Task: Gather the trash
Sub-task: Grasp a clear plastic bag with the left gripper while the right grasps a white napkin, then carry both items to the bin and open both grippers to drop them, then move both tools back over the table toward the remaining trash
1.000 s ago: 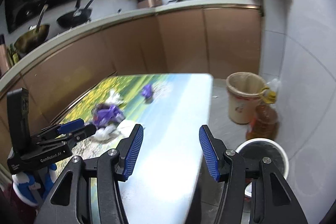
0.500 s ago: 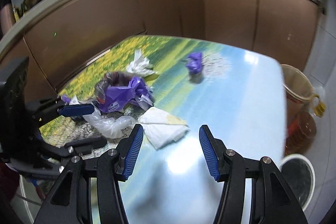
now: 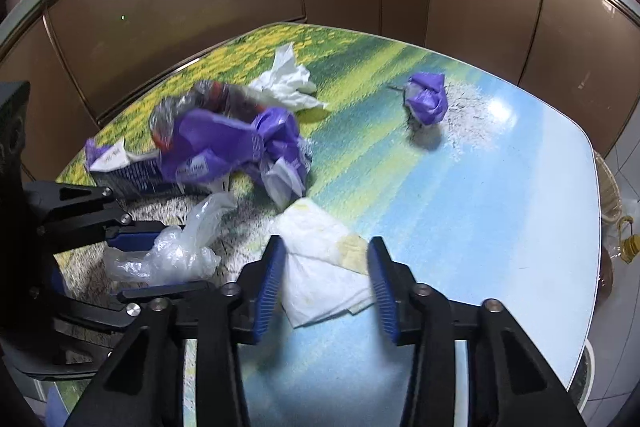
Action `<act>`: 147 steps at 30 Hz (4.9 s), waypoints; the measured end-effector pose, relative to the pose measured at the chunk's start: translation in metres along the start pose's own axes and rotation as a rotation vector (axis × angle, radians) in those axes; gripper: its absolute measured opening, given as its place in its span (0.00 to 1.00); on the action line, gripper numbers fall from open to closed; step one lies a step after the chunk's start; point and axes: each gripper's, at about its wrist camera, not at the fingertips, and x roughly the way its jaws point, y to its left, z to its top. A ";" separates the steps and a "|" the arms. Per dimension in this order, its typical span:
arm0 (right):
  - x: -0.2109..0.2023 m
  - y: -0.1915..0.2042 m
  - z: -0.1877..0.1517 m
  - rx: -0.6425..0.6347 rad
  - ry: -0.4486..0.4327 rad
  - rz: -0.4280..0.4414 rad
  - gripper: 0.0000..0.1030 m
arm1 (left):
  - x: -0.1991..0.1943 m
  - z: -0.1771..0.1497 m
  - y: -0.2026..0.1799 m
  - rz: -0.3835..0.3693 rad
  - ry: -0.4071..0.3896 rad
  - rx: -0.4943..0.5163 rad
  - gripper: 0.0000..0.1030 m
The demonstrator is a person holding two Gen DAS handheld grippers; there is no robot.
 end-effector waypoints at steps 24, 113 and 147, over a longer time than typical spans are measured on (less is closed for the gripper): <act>-0.116 -0.018 -0.061 0.133 -0.195 0.068 0.04 | -0.079 -0.012 -0.030 0.043 -0.094 -0.147 0.28; -0.291 0.022 -0.089 0.223 -0.457 -0.160 0.51 | -0.243 -0.066 0.011 0.143 -0.411 -0.379 0.65; -0.154 0.071 -0.056 0.161 -0.193 -0.019 0.58 | -0.169 -0.128 0.068 0.366 -0.180 -0.460 0.65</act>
